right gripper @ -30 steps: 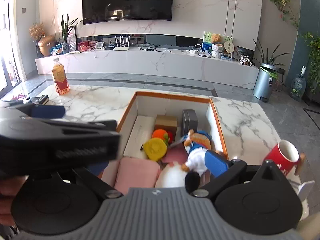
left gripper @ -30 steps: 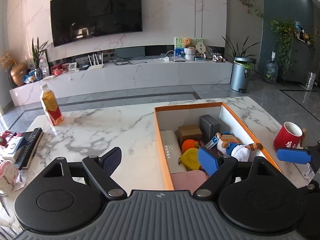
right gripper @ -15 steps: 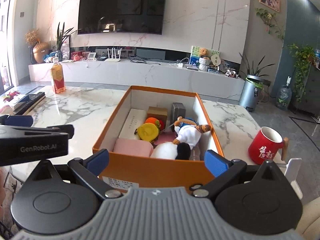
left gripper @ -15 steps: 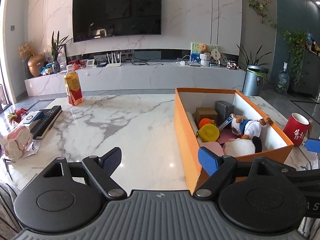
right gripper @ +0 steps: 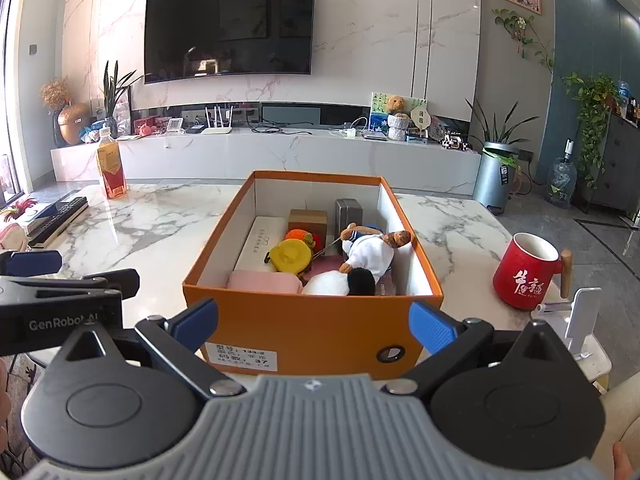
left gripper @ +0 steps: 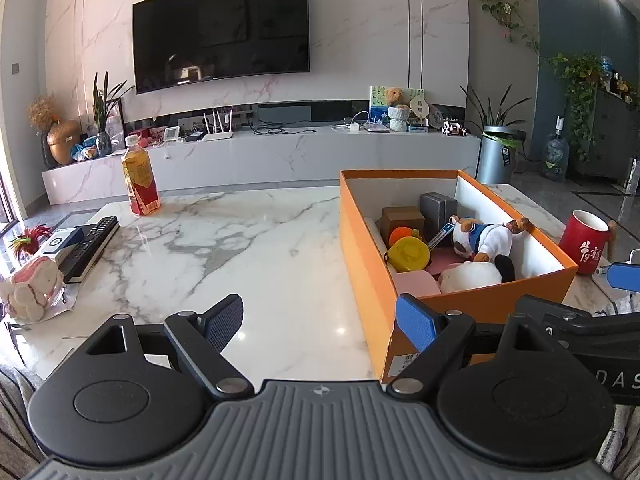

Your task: Organize objects

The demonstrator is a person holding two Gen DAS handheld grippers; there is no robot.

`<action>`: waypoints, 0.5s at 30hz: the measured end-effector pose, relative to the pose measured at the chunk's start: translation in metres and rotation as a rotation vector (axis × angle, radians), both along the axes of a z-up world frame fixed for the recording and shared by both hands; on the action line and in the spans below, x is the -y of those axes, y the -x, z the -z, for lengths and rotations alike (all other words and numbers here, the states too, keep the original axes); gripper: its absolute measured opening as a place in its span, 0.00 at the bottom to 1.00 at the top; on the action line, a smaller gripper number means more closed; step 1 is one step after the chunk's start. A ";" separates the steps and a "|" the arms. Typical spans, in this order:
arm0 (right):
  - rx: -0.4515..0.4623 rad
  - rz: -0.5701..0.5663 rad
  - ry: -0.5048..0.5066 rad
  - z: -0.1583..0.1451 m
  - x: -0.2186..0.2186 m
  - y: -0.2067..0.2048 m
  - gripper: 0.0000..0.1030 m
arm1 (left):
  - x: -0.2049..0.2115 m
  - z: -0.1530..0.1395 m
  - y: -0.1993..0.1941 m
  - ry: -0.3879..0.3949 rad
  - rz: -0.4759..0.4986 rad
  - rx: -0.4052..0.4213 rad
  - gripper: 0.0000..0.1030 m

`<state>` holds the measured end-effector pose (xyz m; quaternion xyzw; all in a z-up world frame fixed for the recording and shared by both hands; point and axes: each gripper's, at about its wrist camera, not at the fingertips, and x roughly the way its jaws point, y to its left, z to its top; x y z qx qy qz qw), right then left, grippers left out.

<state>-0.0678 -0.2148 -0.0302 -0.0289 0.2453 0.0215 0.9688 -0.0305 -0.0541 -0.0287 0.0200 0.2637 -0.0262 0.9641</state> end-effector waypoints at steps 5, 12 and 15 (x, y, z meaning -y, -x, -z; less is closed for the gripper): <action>-0.003 -0.010 0.010 -0.001 -0.003 0.001 0.99 | 0.001 0.000 0.000 -0.008 0.000 -0.006 0.96; -0.014 -0.007 0.028 0.002 -0.006 0.001 0.99 | -0.002 0.002 -0.002 -0.001 0.005 -0.022 0.96; -0.017 -0.007 0.028 0.003 -0.006 0.000 0.99 | -0.003 0.002 -0.001 0.000 0.003 -0.014 0.96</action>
